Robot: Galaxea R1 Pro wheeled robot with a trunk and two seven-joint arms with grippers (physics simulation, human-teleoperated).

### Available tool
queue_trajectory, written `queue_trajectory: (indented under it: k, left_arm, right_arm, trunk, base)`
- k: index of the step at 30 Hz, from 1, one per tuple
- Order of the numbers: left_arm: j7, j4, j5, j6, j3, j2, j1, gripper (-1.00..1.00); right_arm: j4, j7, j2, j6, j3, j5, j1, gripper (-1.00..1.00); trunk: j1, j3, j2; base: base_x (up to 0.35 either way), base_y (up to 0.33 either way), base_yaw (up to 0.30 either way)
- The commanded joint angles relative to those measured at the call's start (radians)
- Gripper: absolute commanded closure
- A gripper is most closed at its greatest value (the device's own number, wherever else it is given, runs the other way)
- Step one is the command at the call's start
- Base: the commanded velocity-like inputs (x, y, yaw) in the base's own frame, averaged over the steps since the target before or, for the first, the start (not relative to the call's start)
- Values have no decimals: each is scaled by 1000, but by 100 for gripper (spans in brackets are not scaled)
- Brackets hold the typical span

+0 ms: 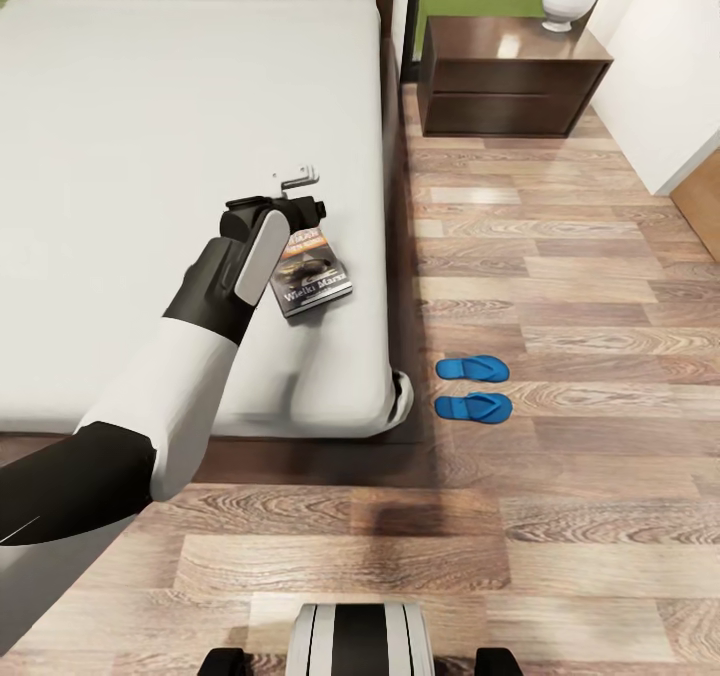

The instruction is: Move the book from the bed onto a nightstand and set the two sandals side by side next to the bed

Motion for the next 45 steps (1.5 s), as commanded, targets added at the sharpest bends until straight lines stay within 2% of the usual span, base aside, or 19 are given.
queue_trajectory:
  k: [1,8,16,17,18,21,24,27,31,37,45]
  left_arm:
    - [10,-2,11,7,-2,1,-1,-100]
    - [10,-25,12,32,-1,1,-1,-100]
    - [8,-14,18,38,1,1,-1,-100]
    - [8,1,19,39,1,1,-1,-100]
    - [7,63,22,44,3,2,-1,-100]
    - [5,128,39,47,43,3,-1,-100]
    - [4,144,50,51,75,4,-1,-100]
    - [4,148,53,53,87,4,-1,-100]
    - [5,136,54,54,91,4,-1,-100]
    - [6,41,54,54,89,4,0,-100]
    - [8,-14,54,54,88,3,1,-100]
  right_arm:
    - [1,2,-1,-4,9,-7,0,-100]
    - [1,2,-1,-4,9,-7,0,-100]
    - [1,3,-1,-4,9,-7,0,-100]
    - [1,3,-1,-4,9,-7,0,-100]
    - [1,4,-2,-4,9,-7,0,-100]
    - [1,5,-2,-4,9,-7,0,-100]
    - [1,4,-2,-4,9,-7,0,-100]
    - [1,4,-2,-4,9,-7,0,-100]
    - [1,4,-2,-4,9,-7,0,-100]
    - [1,3,-2,-4,9,-7,0,-100]
    - [1,5,-2,-4,9,-7,0,-100]
  trunk:
    - [-4,3,7]
    - [-31,25,56]
    - [-62,50,112]
    - [-65,53,119]
    - [-69,56,126]
    - [-81,65,147]
    - [-92,75,168]
    - [-100,81,182]
    - [-100,81,182]
    - [-100,81,182]
    - [-100,81,182]
  base:
    - [0,0,0]
    - [0,0,0]
    - [0,0,0]
    - [0,0,0]
    - [0,0,0]
    - [0,0,0]
    - [0,0,0]
    - [0,0,0]
    - [0,0,0]
    - [0,0,0]
    - [0,0,0]
